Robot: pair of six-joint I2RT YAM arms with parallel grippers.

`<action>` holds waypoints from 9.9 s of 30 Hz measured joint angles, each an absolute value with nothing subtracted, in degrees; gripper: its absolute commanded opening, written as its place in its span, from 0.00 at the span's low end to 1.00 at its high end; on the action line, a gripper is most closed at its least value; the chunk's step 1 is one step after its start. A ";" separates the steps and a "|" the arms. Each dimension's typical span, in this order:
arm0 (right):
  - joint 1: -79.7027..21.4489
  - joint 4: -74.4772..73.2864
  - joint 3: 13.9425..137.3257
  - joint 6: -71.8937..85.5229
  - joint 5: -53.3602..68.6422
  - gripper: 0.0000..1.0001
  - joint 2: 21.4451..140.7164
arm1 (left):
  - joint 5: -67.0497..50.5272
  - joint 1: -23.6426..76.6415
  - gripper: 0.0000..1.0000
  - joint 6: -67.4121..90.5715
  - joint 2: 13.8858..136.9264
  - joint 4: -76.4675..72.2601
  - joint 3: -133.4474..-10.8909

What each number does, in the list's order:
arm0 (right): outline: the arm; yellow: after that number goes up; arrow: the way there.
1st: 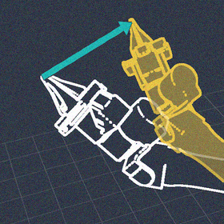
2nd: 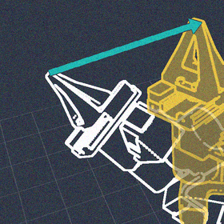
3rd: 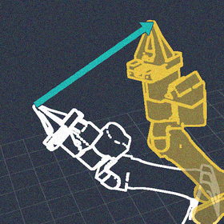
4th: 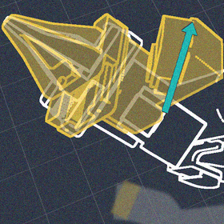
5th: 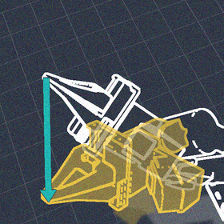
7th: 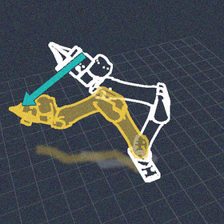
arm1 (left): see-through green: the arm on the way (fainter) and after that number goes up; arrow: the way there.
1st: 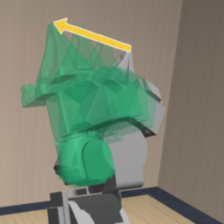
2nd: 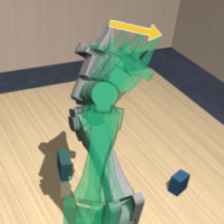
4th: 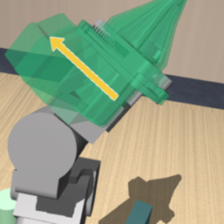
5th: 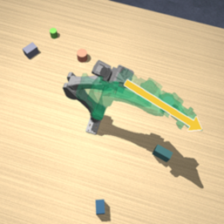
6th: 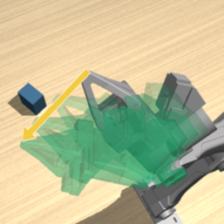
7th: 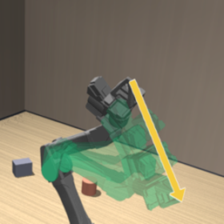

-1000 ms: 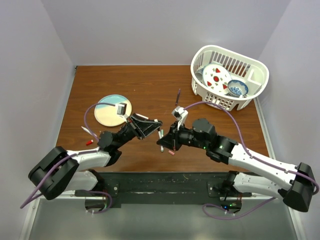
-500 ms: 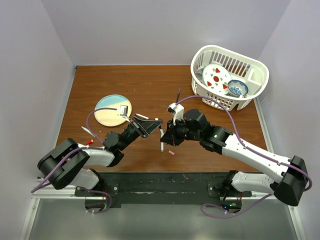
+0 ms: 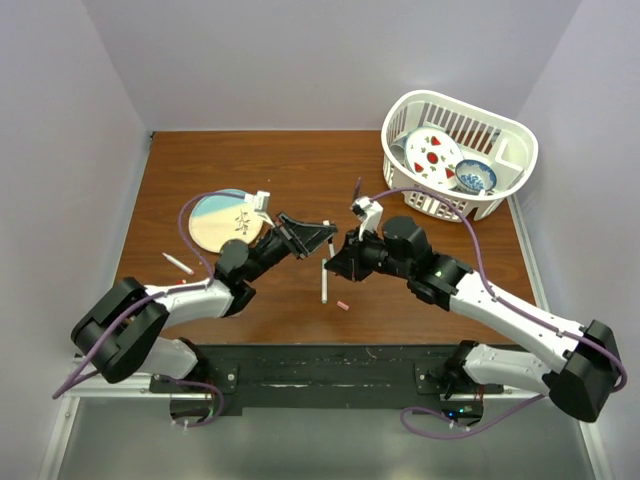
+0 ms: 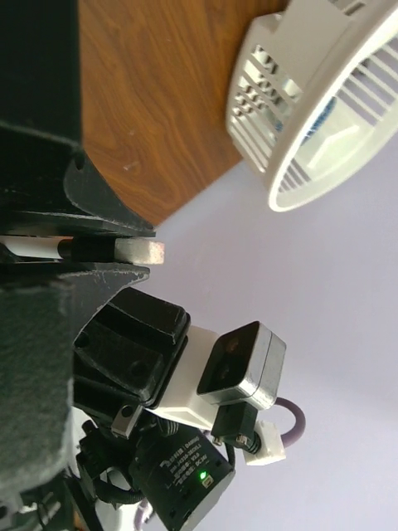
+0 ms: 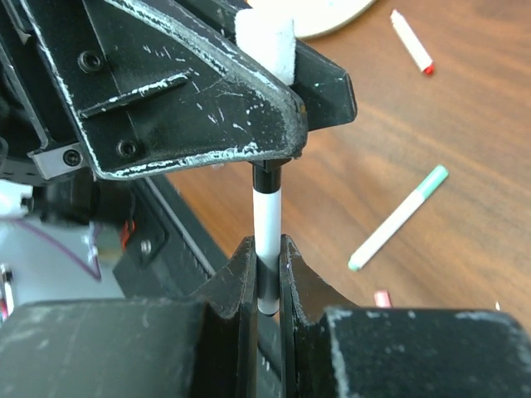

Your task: Insert the pens into the pen caps

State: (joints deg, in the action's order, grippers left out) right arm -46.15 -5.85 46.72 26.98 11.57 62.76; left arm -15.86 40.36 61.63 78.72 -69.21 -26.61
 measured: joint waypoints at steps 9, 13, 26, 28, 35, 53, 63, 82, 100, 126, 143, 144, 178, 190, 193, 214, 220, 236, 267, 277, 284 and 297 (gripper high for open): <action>-43.42 4.91 33.67 32.42 15.57 0.65 55.96 | -27.77 36.88 0.00 52.05 77.41 -38.02 -41.41; -43.33 1.89 28.40 33.12 18.33 0.78 50.09 | -27.29 33.30 0.00 48.29 77.23 -26.83 -46.74; -43.33 -5.50 28.23 35.14 14.55 0.88 46.26 | -14.11 30.87 0.00 39.79 85.86 -1.65 -48.27; -43.33 -7.66 29.50 34.46 13.10 0.88 46.24 | -12.88 31.00 0.00 39.83 88.73 0.43 -48.27; -43.33 -11.70 33.56 31.83 10.17 0.89 46.00 | -8.40 32.53 0.00 39.99 93.03 2.96 -48.25; -43.33 -13.39 34.72 31.90 9.28 0.88 46.89 | -7.01 34.26 0.69 40.84 95.55 3.66 -49.91; -43.33 -13.87 35.42 32.71 8.60 0.88 45.91 | -8.38 34.13 0.70 33.50 98.50 9.93 -68.07; -43.33 -17.34 37.71 28.56 4.49 0.88 35.07 | -12.67 33.78 0.62 23.35 122.21 3.18 -90.50; -43.33 -20.01 38.26 25.65 1.96 0.88 35.09 | -7.84 33.78 0.54 18.44 138.80 5.32 -108.77; -43.33 -20.73 39.75 25.34 0.95 0.88 35.81 | 6.02 36.58 0.04 13.37 143.72 9.06 -116.25; -43.33 -12.91 31.44 34.92 4.01 0.84 36.42 | -12.99 36.05 0.00 32.25 118.32 -5.61 -74.28; -43.33 -12.23 30.50 35.75 4.01 0.83 36.95 | -15.00 36.03 0.00 34.28 116.18 -8.51 -71.07; -43.38 26.46 17.78 52.07 -3.68 0.22 48.82 | -30.98 39.90 0.00 81.03 100.66 -73.14 -35.77; -42.70 28.40 17.82 52.07 -1.32 0.00 50.87 | -30.63 40.12 0.30 76.75 99.96 -73.19 -36.51; -42.85 28.67 17.82 50.98 1.67 0.00 50.39 | -31.88 40.34 0.34 74.59 98.80 -71.90 -37.95; -42.85 28.42 18.31 49.63 9.89 0.36 47.99 | -36.40 40.56 0.00 69.78 95.77 -70.91 -40.42; -43.24 32.53 18.24 51.62 10.55 0.22 51.88 | -35.22 40.49 0.00 71.07 95.77 -72.34 -38.72; -43.81 45.45 15.64 54.83 11.14 0.00 55.20 | -29.91 40.62 0.52 67.99 90.00 -70.22 -35.70; -43.42 20.51 13.96 48.82 3.95 0.00 32.42 | 18.15 39.22 0.76 50.85 35.11 20.32 -41.04; -43.42 20.08 13.34 47.27 3.40 0.00 31.83 | 19.05 38.98 0.69 80.82 50.28 48.60 -43.51; -43.42 17.47 13.28 46.17 2.68 0.00 29.65 | 19.22 38.17 0.74 91.48 50.41 55.48 -43.16; -43.42 14.22 13.28 45.74 1.98 0.00 26.13 | 19.35 29.93 0.75 95.02 49.01 57.34 -38.09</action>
